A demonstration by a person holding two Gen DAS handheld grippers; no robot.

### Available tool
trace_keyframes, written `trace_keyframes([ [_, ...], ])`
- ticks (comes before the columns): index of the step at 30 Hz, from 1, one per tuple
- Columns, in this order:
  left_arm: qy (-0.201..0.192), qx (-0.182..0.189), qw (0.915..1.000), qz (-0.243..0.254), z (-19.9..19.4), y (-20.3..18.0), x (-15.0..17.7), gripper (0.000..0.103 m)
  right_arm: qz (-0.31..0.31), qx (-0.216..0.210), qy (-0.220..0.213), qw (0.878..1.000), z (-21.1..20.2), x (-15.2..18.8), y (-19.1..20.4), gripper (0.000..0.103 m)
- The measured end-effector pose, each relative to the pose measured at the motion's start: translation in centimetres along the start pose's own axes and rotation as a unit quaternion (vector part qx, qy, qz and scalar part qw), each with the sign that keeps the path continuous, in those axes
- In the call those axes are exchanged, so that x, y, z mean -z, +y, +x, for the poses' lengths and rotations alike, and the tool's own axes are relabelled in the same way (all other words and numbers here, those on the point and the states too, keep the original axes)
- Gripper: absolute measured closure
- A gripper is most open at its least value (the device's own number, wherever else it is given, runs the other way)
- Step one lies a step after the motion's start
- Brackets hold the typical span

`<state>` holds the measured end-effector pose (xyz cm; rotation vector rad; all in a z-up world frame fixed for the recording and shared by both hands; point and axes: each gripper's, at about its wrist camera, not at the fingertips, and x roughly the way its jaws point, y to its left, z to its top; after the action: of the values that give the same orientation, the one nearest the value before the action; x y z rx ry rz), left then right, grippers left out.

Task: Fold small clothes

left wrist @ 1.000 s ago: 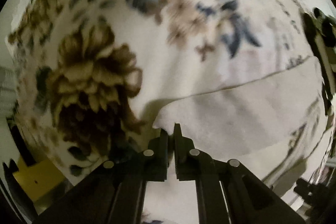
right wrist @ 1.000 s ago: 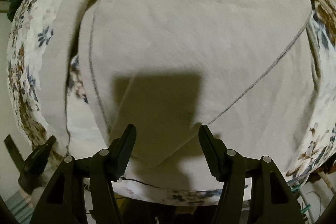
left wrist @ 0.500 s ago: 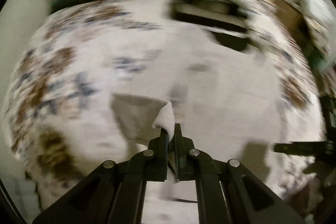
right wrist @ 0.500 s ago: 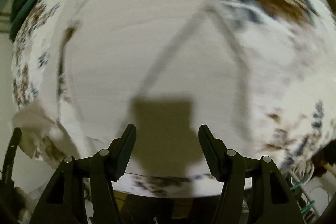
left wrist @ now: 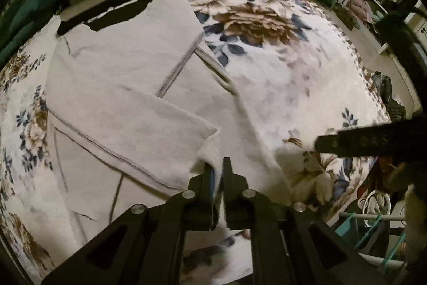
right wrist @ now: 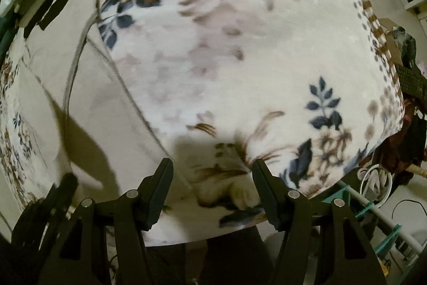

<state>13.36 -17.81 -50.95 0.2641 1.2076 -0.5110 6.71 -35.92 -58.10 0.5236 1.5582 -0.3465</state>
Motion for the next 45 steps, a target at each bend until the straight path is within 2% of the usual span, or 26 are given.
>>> trace_keyframes([
  [2, 0.003, -0.004, 0.9999, -0.015, 0.2, 0.6, -0.4, 0.095, -0.001, -0.01, 0.0, 1.0, -0.2, 0.0, 0.0, 0.039],
  [4, 0.002, -0.011, 0.9993, -0.037, 0.5, 1.4, -0.5, 0.085, -0.004, -0.029, 0.002, 1.0, -0.4, -0.3, -0.3, 0.039],
  [5, 0.003, -0.009, 0.9988, -0.049, 0.4, 2.1, -0.4, 0.069, -0.007, -0.042, 0.003, 0.999, -0.4, -0.3, -0.5, 0.039],
  [6, 0.007, -0.01, 0.9979, -0.063, 0.3, 3.1, -0.3, 0.043, -0.01, -0.05, 0.003, 0.999, -0.4, -0.4, 0.0, 0.039],
  [8, 0.012, -0.015, 0.9957, -0.091, 0.4, 5.0, 0.3, 0.021, -0.018, -0.074, 0.004, 0.997, -0.2, -0.3, 2.0, 0.039],
  [14, 0.059, -0.052, 0.9854, -0.151, 0.8, 12.4, 4.5, 0.021, -0.042, -0.112, 0.014, 0.993, 1.6, -1.1, 5.5, 0.039],
  [16, 0.078, -0.073, 0.978, -0.179, 0.7, 15.2, 6.5, 0.021, -0.052, -0.116, 0.02, 0.992, 2.8, -0.7, 6.8, 0.039],
  [19, 0.105, -0.085, 0.9612, -0.241, 0.4, 19.7, 9.7, 0.021, -0.045, -0.11, 0.025, 0.993, 4.1, 0.1, 7.8, 0.039],
  [23, 0.114, -0.08, 0.9446, -0.297, -0.1, 23.1, 12.9, 0.021, -0.035, -0.091, 0.037, 0.994, 5.8, 1.0, 6.9, 0.039],
  [24, 0.114, -0.072, 0.9429, -0.305, 0.0, 23.4, 13.4, 0.021, -0.033, -0.087, 0.042, 0.995, 6.1, 1.2, 6.4, 0.039],
  [29, 0.146, -0.007, 0.9355, -0.322, 2.7, 23.3, 15.1, 0.025, -0.016, -0.08, 0.077, 0.994, 7.9, 1.6, 4.1, 0.039],
  [31, 0.144, 0.013, 0.9358, -0.321, 3.4, 22.7, 15.3, 0.04, -0.014, -0.085, 0.09, 0.992, 8.5, 1.8, 3.8, 0.039],
  [32, 0.143, 0.013, 0.9378, -0.316, 3.5, 22.3, 15.2, 0.053, -0.013, -0.089, 0.098, 0.991, 8.9, 1.9, 3.7, 0.039],
  [34, 0.129, 0.001, 0.9475, -0.292, 3.0, 21.2, 14.8, 0.082, -0.013, -0.095, 0.112, 0.989, 9.6, 2.2, 3.9, 0.039],
  [35, 0.13, 0.005, 0.9485, -0.289, 3.0, 20.9, 14.7, 0.099, -0.012, -0.1, 0.113, 0.988, 9.8, 2.5, 4.0, 0.039],
  [36, 0.129, 0.011, 0.9482, -0.29, 2.8, 20.6, 14.7, 0.099, -0.011, -0.102, 0.11, 0.989, 9.8, 2.6, 4.0, 0.043],
  [38, 0.124, 0.017, 0.9466, -0.297, 2.3, 20.5, 14.8, 0.1, -0.005, -0.102, 0.105, 0.989, 9.9, 3.0, 4.2, 0.083],
  [39, 0.125, 0.018, 0.9449, -0.302, 2.0, 20.5, 14.9, 0.1, 0.001, -0.111, 0.106, 0.988, 9.9, 3.1, 4.1, 0.096],
  [41, 0.117, 0.019, 0.9413, -0.316, 1.1, 21.1, 15.0, 0.1, 0.013, -0.124, 0.1, 0.987, 9.2, 3.5, 3.8, 0.098],
  [45, 0.093, 0.033, 0.9302, -0.354, -2.2, 22.3, 13.7, 0.1, 0.034, -0.178, 0.096, 0.979, 6.3, 3.0, 3.0, 0.099],
])
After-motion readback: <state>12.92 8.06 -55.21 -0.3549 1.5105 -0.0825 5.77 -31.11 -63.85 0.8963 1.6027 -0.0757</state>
